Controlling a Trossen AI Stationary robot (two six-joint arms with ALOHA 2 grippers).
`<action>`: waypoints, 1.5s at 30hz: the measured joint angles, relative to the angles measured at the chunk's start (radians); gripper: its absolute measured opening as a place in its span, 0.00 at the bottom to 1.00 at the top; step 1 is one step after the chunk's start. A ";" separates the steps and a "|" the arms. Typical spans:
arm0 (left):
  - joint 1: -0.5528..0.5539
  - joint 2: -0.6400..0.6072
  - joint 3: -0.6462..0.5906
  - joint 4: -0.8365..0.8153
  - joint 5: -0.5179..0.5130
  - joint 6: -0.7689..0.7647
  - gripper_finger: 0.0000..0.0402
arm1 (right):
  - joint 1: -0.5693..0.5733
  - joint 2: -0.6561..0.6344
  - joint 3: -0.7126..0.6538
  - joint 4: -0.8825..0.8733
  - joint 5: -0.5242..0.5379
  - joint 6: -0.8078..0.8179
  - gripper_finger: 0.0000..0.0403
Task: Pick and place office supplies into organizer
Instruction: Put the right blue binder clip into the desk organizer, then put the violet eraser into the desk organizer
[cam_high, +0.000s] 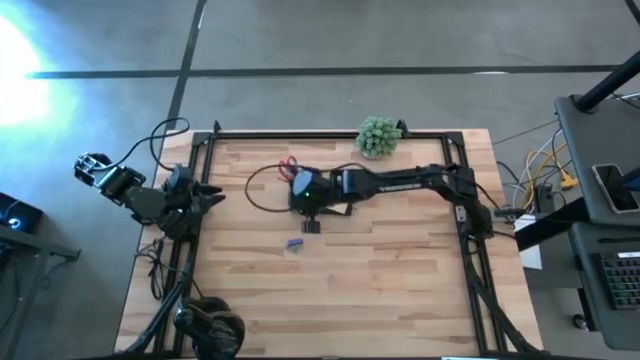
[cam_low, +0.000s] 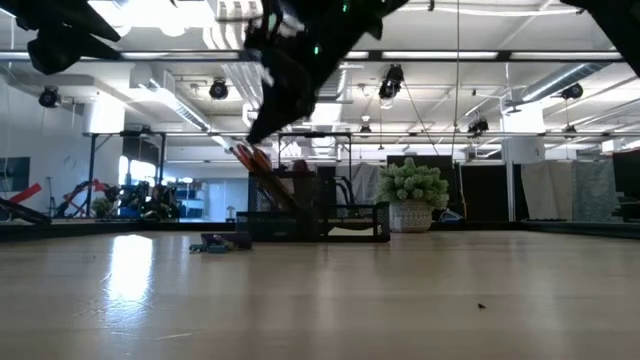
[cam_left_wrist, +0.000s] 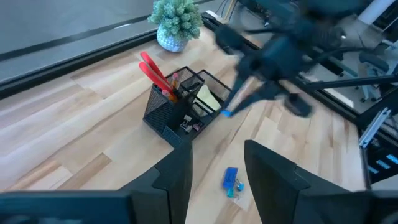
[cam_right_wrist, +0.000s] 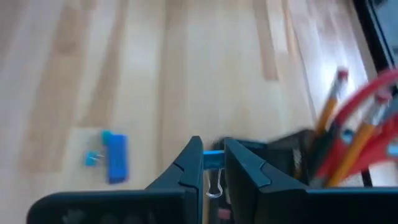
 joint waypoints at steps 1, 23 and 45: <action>0.000 0.001 0.000 0.000 -0.003 0.009 0.32 | -0.015 0.011 0.000 -0.007 0.003 0.004 0.08; 0.000 0.004 -0.002 -0.035 -0.031 0.058 0.32 | -0.105 0.135 0.005 -0.015 -0.021 0.128 0.24; 0.000 0.080 -0.080 -0.030 -0.006 0.078 0.32 | -0.029 -0.001 0.006 -0.253 -0.217 0.104 0.44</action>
